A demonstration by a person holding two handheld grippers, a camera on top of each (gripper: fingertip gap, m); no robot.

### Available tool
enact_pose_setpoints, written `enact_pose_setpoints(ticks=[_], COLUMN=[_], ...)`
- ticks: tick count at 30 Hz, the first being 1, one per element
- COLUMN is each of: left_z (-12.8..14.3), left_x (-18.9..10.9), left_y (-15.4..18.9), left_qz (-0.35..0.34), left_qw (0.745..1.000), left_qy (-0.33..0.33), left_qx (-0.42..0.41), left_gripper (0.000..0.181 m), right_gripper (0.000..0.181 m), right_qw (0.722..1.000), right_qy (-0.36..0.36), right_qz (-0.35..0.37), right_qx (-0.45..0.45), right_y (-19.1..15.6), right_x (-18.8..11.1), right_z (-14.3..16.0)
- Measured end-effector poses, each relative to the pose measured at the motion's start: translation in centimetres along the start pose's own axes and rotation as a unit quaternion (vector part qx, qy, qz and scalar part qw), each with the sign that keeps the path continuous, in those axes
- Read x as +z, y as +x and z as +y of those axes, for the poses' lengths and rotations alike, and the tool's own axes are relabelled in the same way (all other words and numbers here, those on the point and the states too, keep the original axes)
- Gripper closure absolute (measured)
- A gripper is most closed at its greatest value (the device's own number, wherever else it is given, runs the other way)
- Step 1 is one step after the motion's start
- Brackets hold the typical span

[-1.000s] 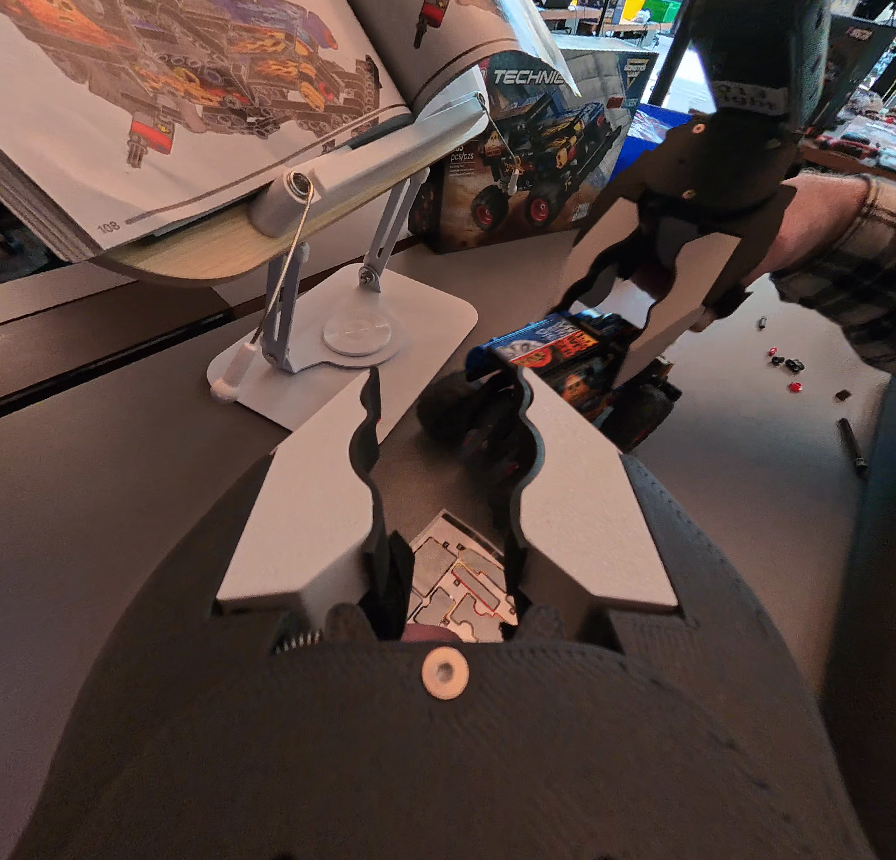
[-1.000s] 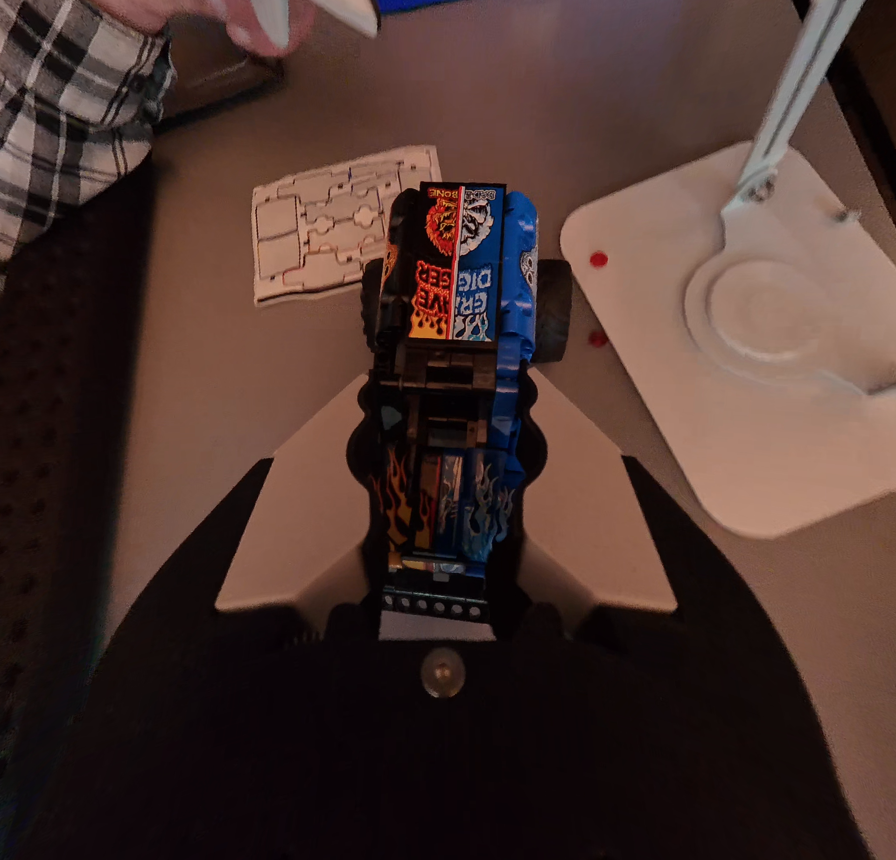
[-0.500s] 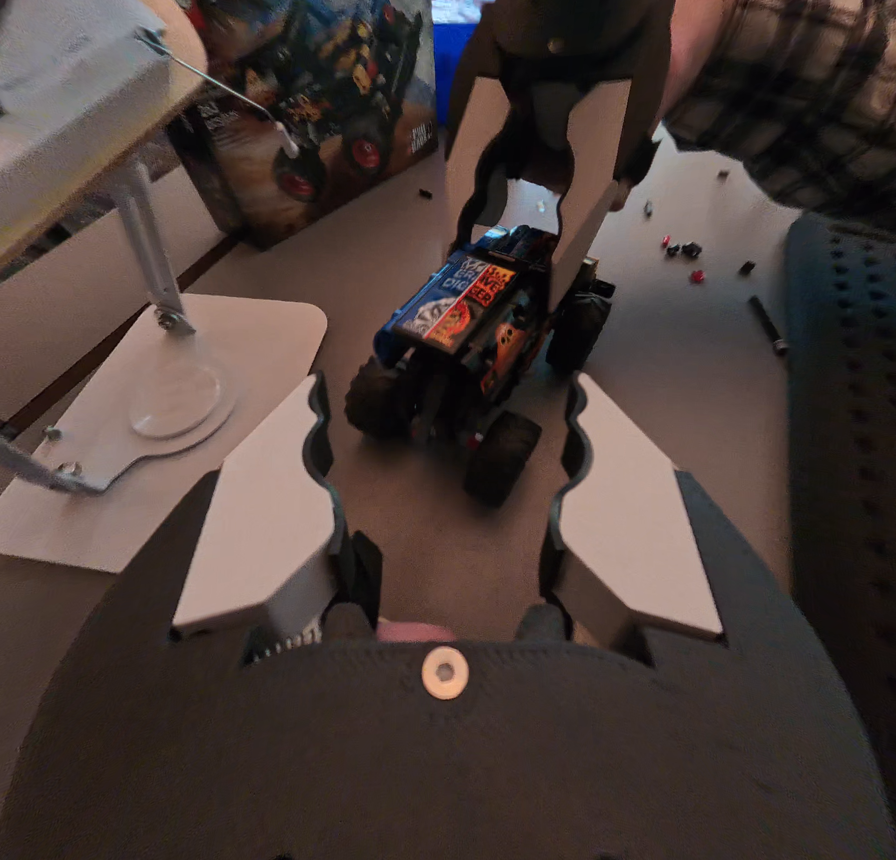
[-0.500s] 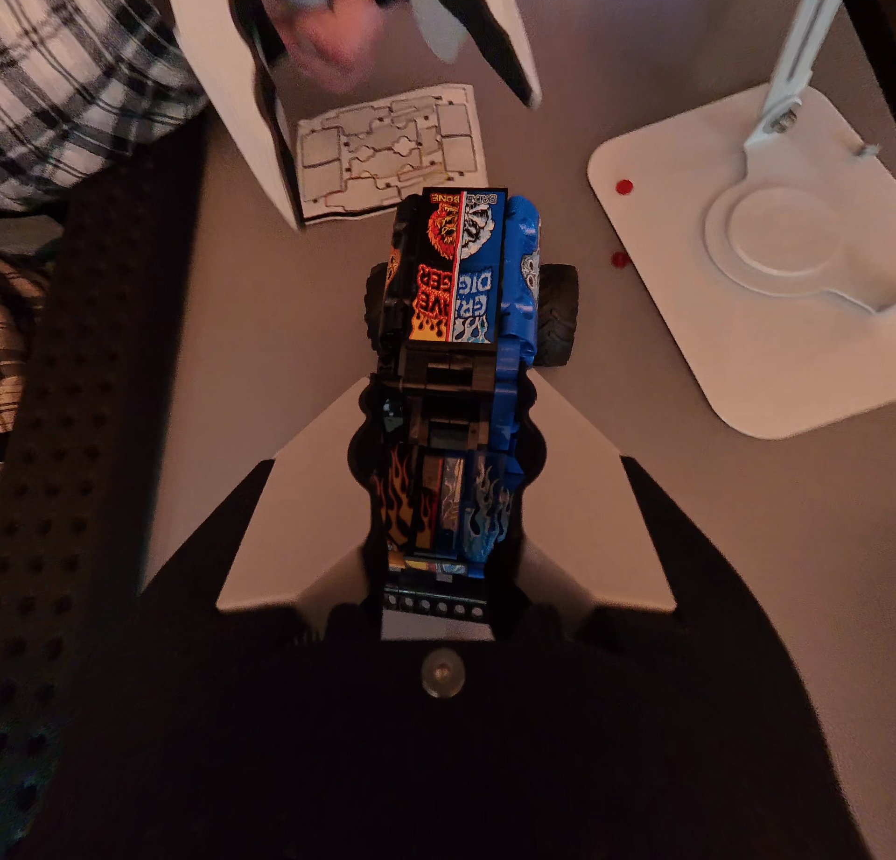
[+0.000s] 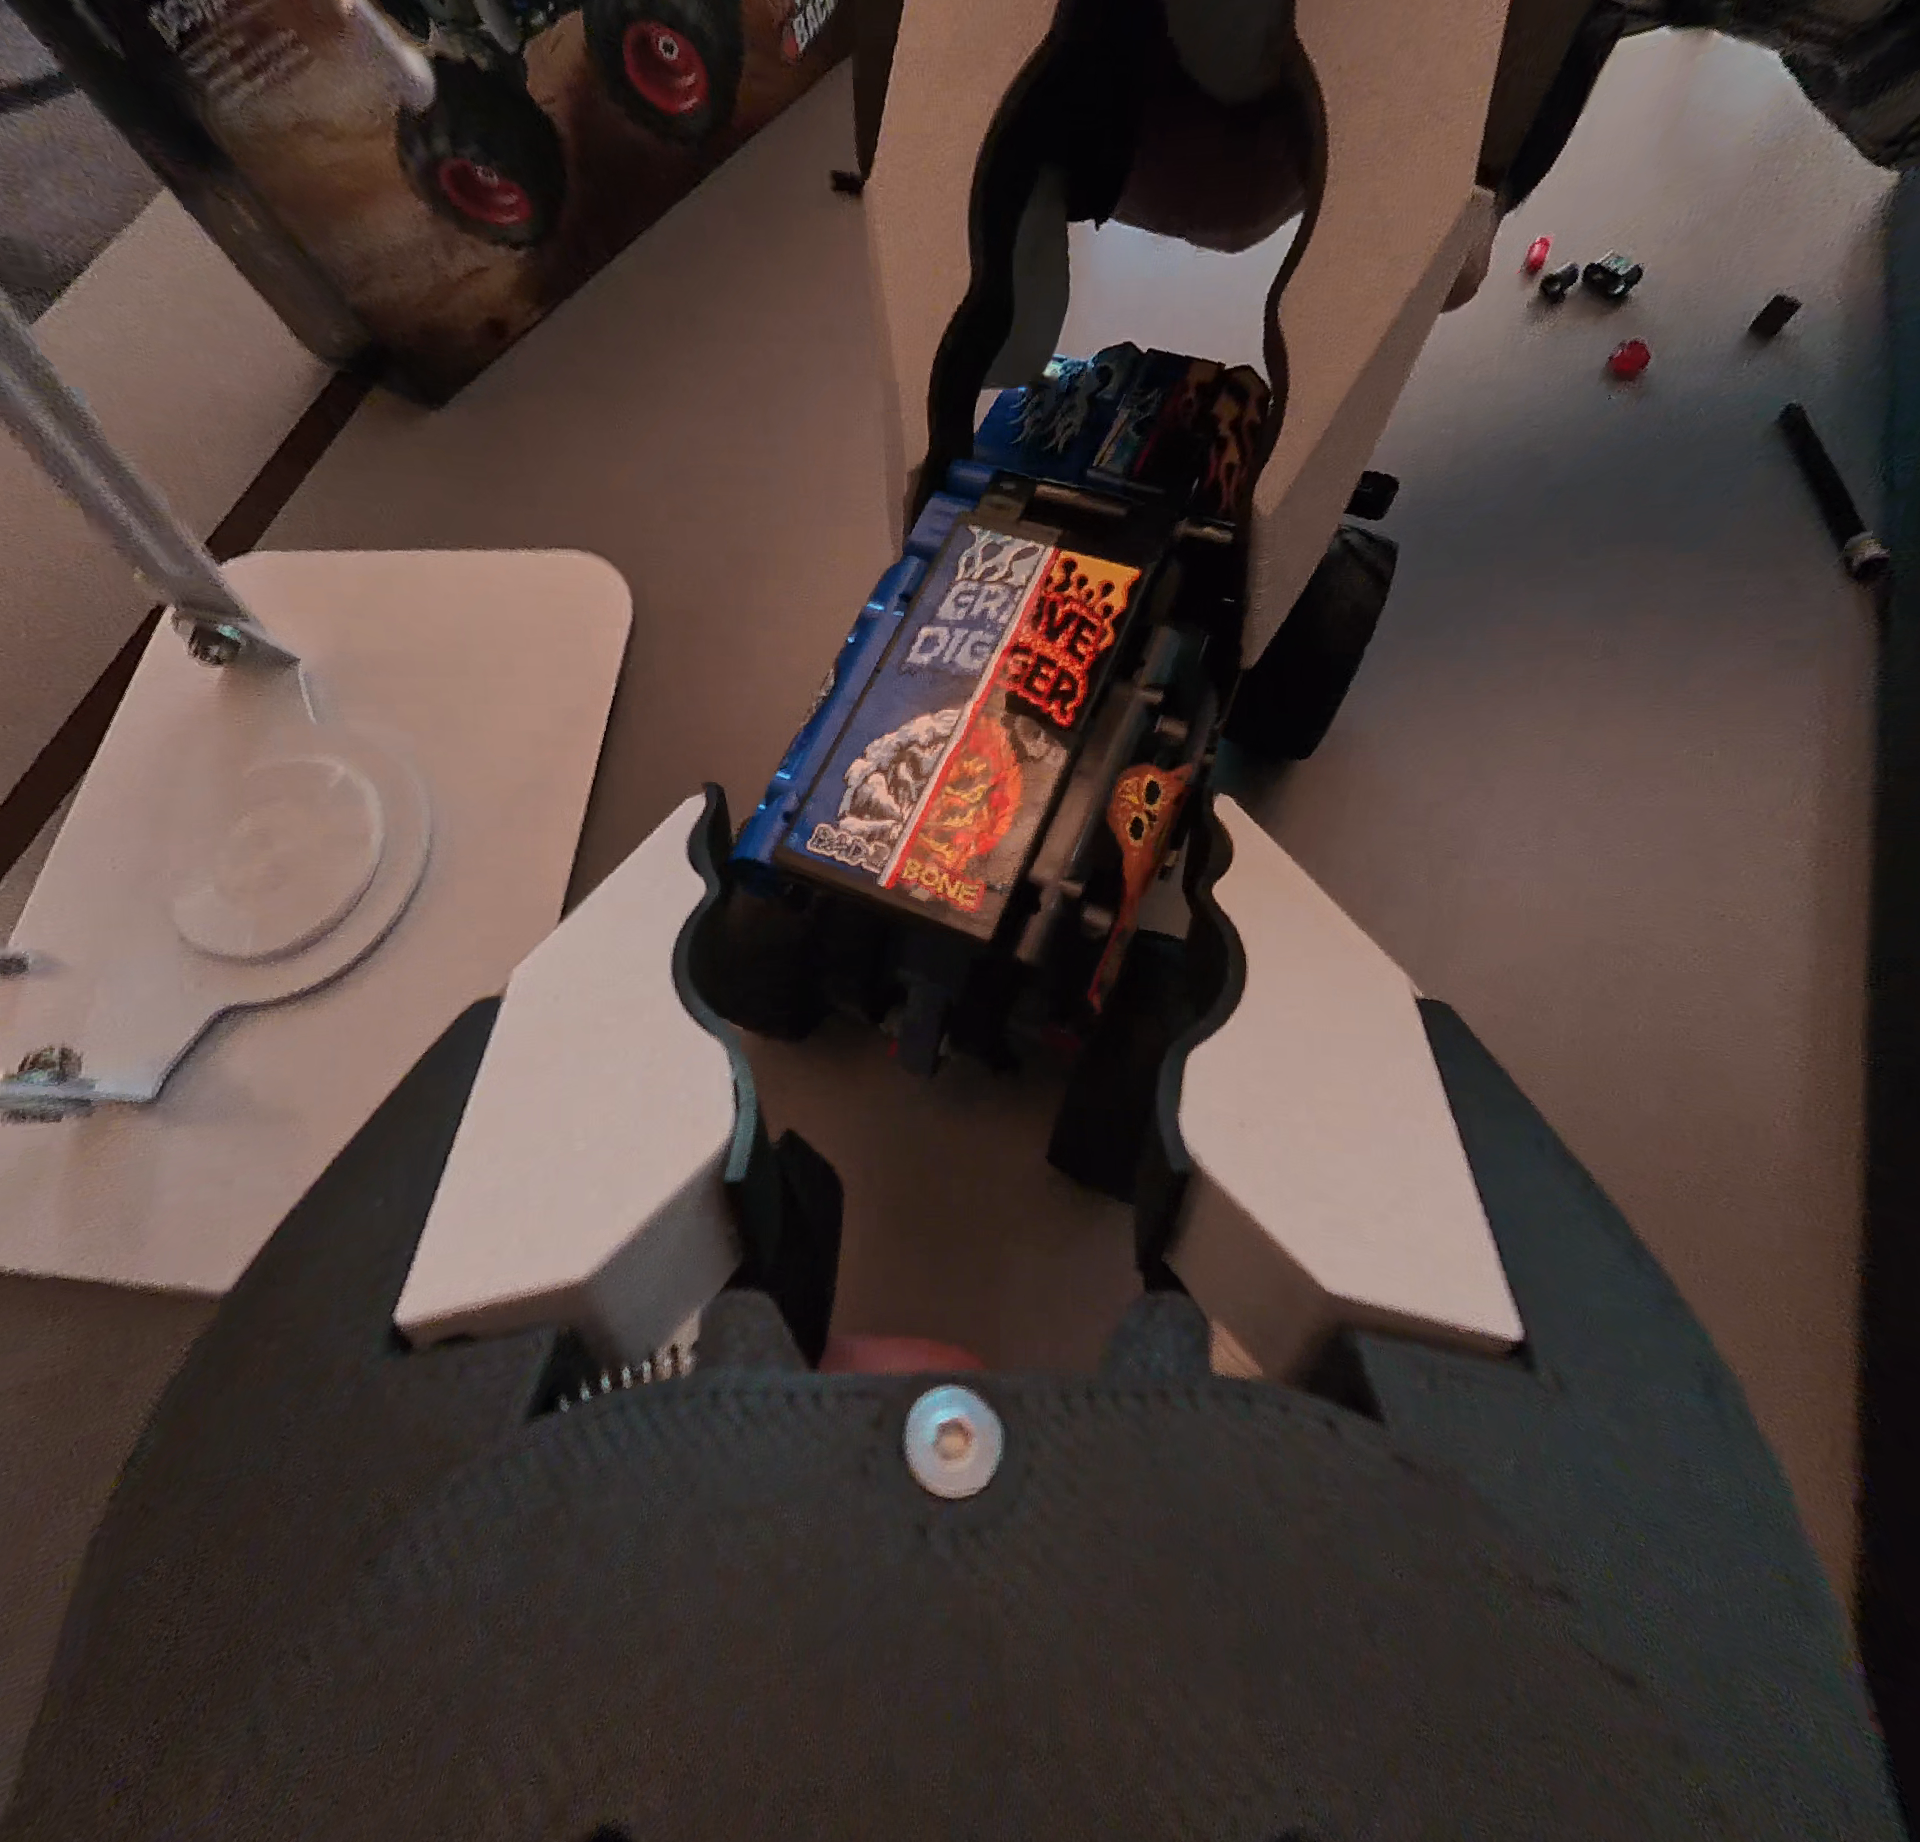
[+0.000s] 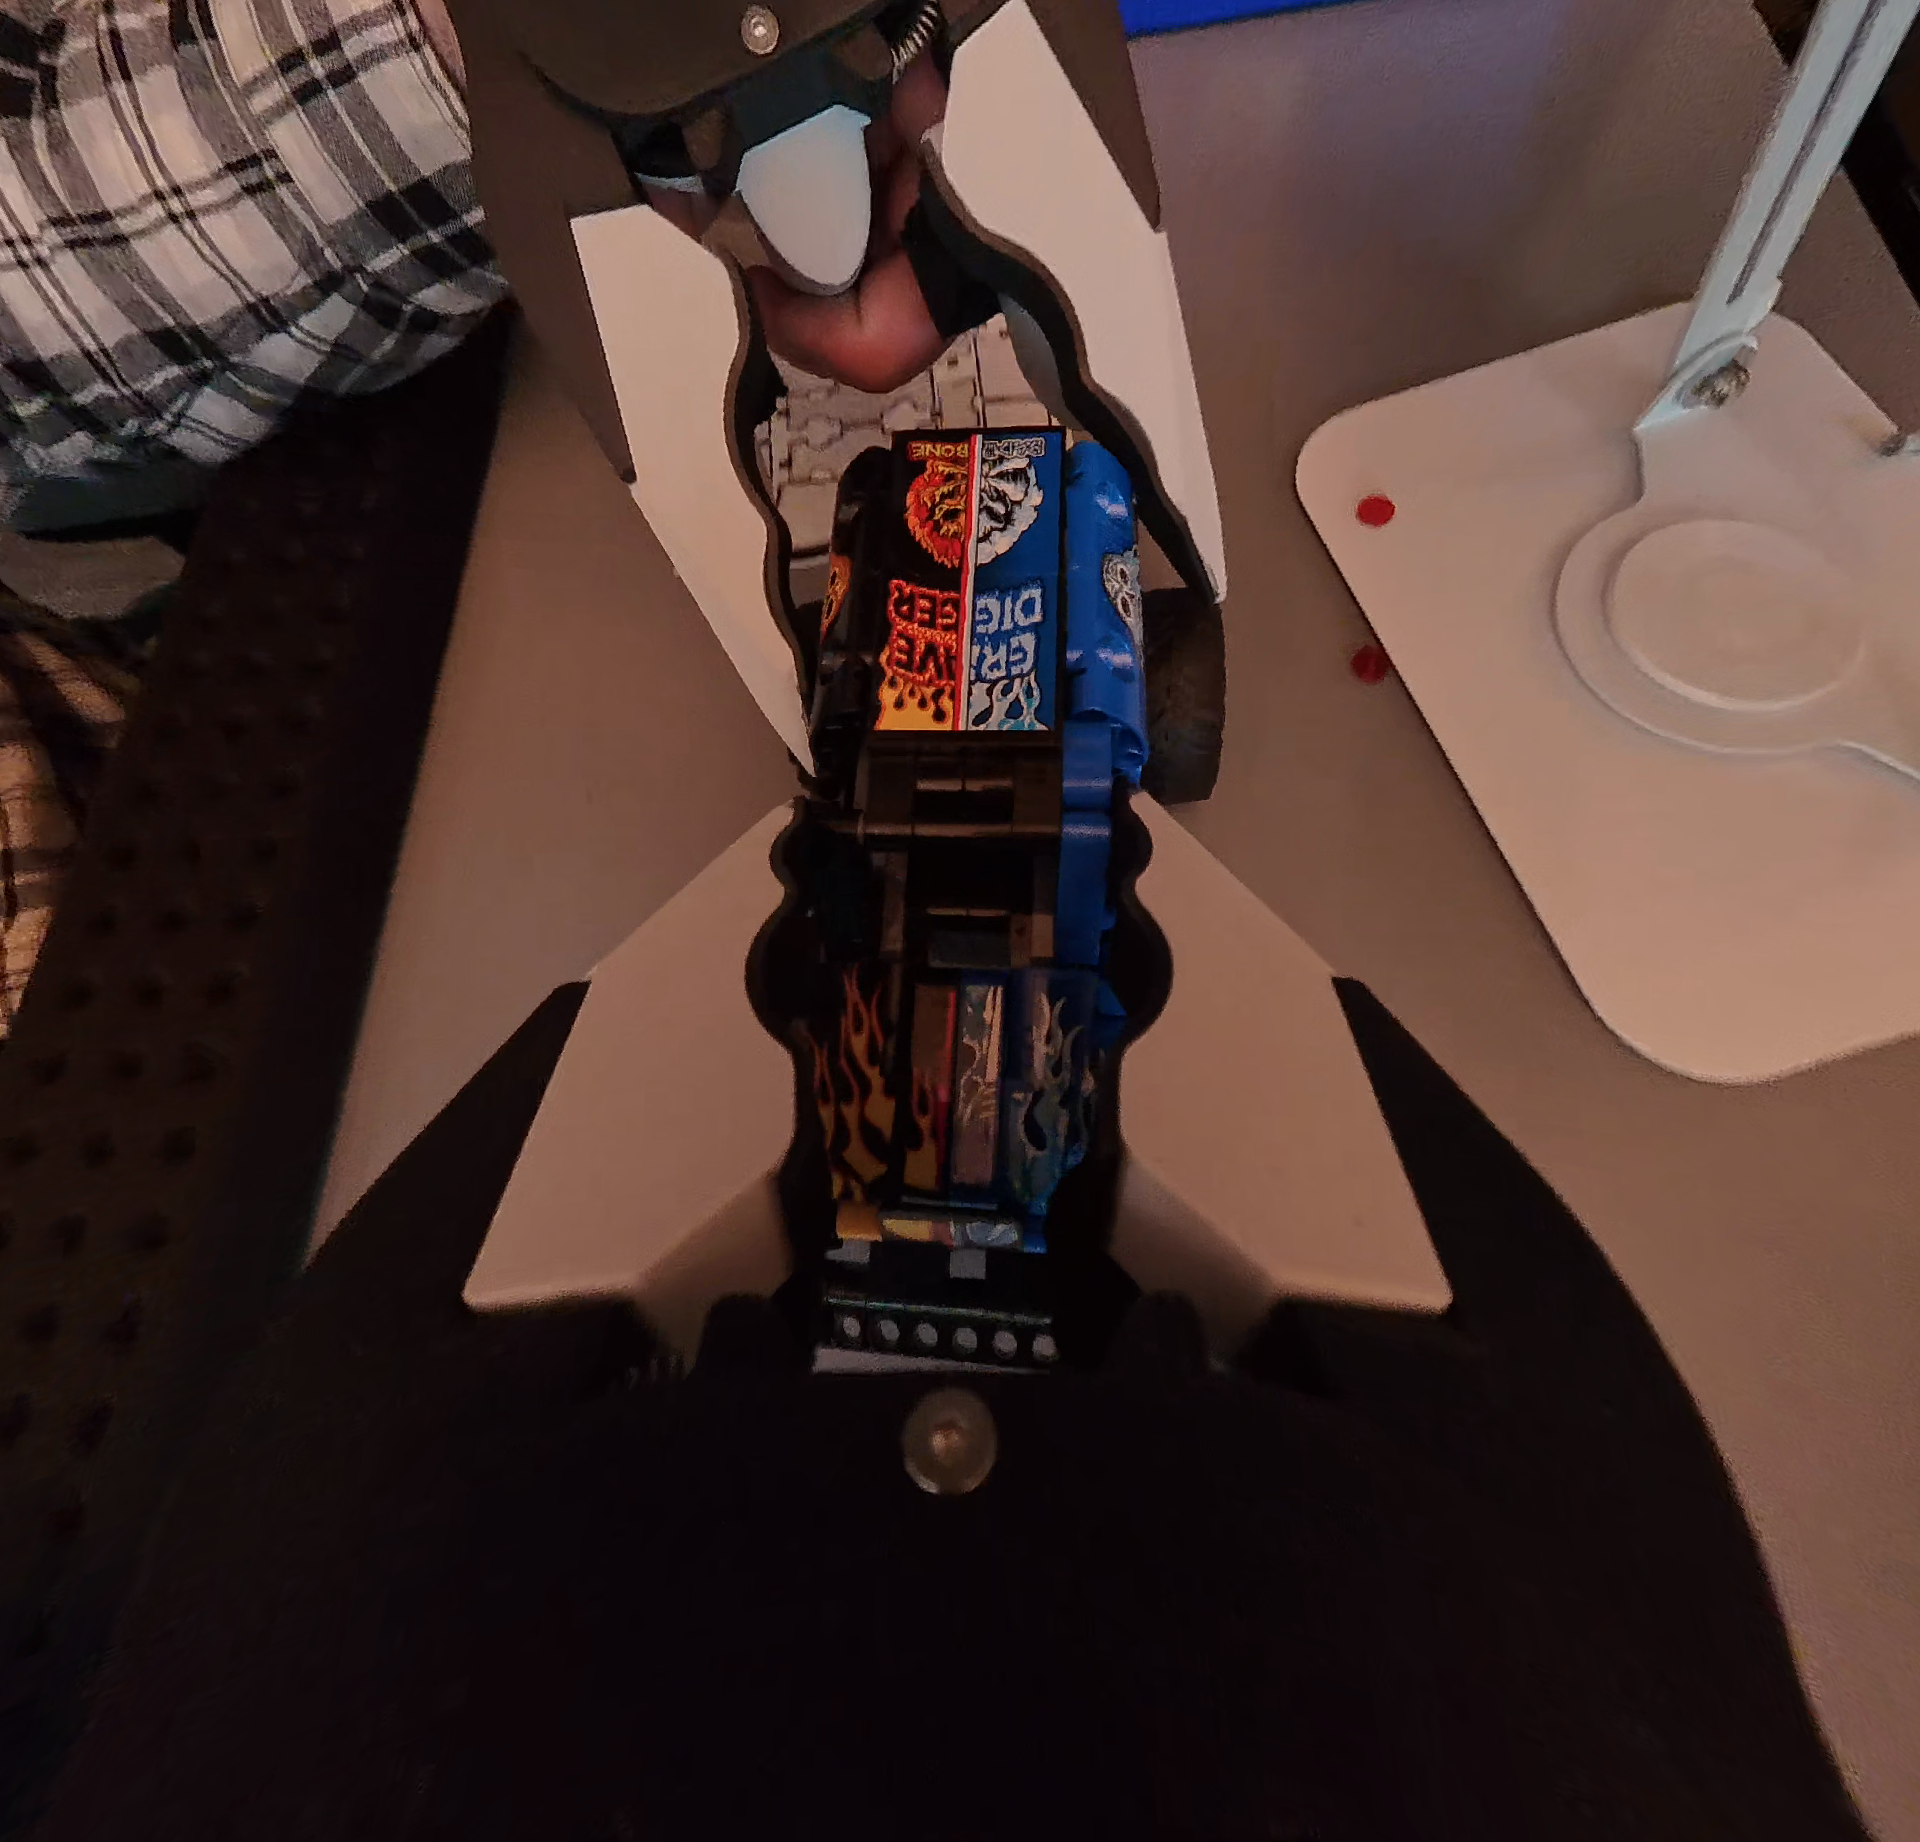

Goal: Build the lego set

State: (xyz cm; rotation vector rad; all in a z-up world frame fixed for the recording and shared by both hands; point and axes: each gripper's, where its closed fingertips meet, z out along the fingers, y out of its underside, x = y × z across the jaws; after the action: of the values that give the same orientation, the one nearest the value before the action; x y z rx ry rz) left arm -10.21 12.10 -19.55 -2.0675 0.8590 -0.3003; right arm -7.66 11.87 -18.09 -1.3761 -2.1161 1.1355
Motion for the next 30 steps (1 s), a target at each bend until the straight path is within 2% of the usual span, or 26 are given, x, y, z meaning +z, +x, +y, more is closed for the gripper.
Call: enact_pose_setpoints(ticks=[6, 11, 14, 16, 18, 19, 22, 24, 25, 30], left_z=[4.5, 9.0, 10.0, 9.8, 9.1, 8.6, 7.6, 6.6, 6.0, 2.2], left_x=[-5.1, -10.1, -11.9, -12.6, -12.9, -12.8, -12.0, -11.1, -10.5, -6.4], left_y=[-2.5, -4.5, -5.2, -5.2, -5.0, -4.8, -4.0, -3.6, -3.2, -0.3], left_qz=[-0.026, -0.056, -0.097, -0.107, -0.111, -0.109, -0.102, -0.093, -0.085, -0.030], left_qw=[0.998, 0.988, 0.984, 0.984, 0.986, 0.987, 0.990, 0.992, 0.994, 0.999], left_qy=[-0.056, -0.101, -0.104, -0.089, -0.070, -0.062, -0.065, -0.061, -0.055, -0.031], left_qx=[-0.032, -0.100, -0.107, -0.109, -0.103, -0.099, -0.070, -0.056, -0.051, -0.012], left_gripper=[0.094, 0.095, 0.080, 0.078, 0.079, 0.079, 0.079, 0.079, 0.079, 0.078], right_gripper=[0.126, 0.125, 0.095, 0.094, 0.086, 0.086, 0.082, 0.100, 0.104, 0.106], right_qw=[1.000, 0.999, 0.999, 1.000, 1.000, 0.999, 0.988, 0.989, 0.990, 0.983], right_qy=[-0.005, 0.001, 0.000, 0.002, -0.020, -0.039, -0.151, -0.140, -0.127, -0.169], right_qz=[-0.010, -0.005, -0.029, -0.022, 0.002, 0.010, 0.035, 0.047, 0.049, 0.065], right_qx=[-0.025, -0.041, -0.028, -0.019, -0.016, -0.010, 0.000, 0.010, 0.019, 0.033], right_y=[0.2, 0.2, -0.9, -0.8, -0.1, 0.0, -0.1, 0.0, 0.0, -0.1], right_x=[5.5, 10.5, 11.0, 9.8, 7.7, 6.3, 1.8, -1.0, -2.2, -5.9], right_z=[-4.2, -8.0, -8.9, -8.7, -7.0, -5.6, 1.1, 3.1, 3.7, 8.2])
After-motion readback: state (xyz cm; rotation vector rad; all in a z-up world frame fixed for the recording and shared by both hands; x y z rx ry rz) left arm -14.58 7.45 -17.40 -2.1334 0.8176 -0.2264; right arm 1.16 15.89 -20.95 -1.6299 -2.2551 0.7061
